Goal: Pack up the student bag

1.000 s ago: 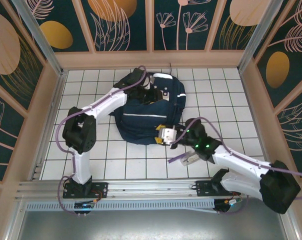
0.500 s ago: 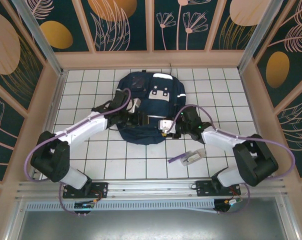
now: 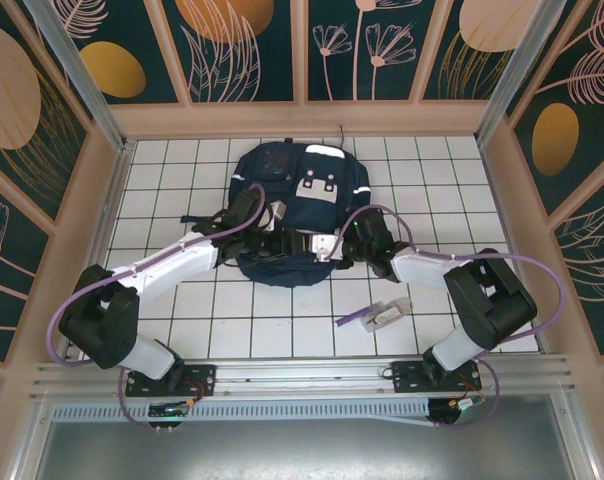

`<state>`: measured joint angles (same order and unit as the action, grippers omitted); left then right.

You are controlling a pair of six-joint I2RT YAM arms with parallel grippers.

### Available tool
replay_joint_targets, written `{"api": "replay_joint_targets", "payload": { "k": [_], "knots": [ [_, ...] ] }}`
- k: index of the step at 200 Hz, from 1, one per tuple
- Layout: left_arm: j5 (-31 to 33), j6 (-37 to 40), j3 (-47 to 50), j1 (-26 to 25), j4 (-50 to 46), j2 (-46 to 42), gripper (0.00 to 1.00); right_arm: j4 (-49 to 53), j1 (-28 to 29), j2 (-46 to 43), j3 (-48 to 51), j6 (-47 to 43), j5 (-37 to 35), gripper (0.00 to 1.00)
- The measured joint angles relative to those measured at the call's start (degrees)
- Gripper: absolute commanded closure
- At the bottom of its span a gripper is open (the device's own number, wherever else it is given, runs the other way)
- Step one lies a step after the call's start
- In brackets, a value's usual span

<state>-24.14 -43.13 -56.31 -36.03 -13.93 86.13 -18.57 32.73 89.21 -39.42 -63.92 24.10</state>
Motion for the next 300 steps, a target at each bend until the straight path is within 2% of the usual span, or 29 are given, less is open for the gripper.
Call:
{"api": "replay_joint_targets", "payload": {
  "k": [37, 103, 117, 153, 168, 183, 205, 251, 264, 271, 300],
  "knots": [
    [2.84, -1.11, -0.04, -0.11, -0.81, 0.00, 0.48, -0.59, 0.02, 0.00, -2.45, 5.42, 3.23, 1.00],
    [6.45, -1.33, -0.04, -1.25, -0.07, 0.26, 0.49, -4.68, 0.74, 1.46, -4.48, 16.39, 9.94, 1.00],
    [7.87, -1.05, -0.04, -1.44, -0.09, 0.61, 0.55, -4.85, 0.76, 1.86, -4.74, 17.64, 10.97, 1.00],
    [10.34, 0.74, -0.37, -1.42, -0.33, 2.12, 0.83, -4.87, 1.36, 1.92, -5.22, 19.28, 11.98, 1.00],
    [10.51, 1.46, -0.48, -1.42, -0.37, 2.60, 1.00, -4.70, 1.40, 1.92, -5.22, 19.28, 11.96, 1.00],
    [9.05, 2.73, -0.46, -0.96, -0.09, 2.58, 1.00, -2.97, 1.27, 1.92, -5.64, 17.73, 12.07, 1.00],
    [7.39, 5.51, 0.46, 0.90, 0.22, 1.27, 1.00, 4.68, 0.22, 1.92, -9.25, 12.33, 12.74, 1.00],
    [10.08, 16.24, 8.28, 6.54, -0.09, -10.12, 1.00, 13.60, -3.98, 1.84, -11.72, 3.19, 16.09, 1.00],
    [8.96, 18.38, 11.15, 6.88, 1.88, -12.55, 1.00, 15.43, -5.77, 1.42, -11.69, 2.49, 18.03, 0.79],
    [7.61, 18.95, 12.22, 6.88, 2.84, -13.35, 1.00, 16.48, -6.64, 1.11, -11.72, 2.45, 18.88, 0.72],
    [2.91, 19.37, 14.01, 5.97, 4.94, -14.84, 1.00, 20.46, -9.18, 0.72, -12.72, 3.98, 22.71, 0.63]
  ]
}}
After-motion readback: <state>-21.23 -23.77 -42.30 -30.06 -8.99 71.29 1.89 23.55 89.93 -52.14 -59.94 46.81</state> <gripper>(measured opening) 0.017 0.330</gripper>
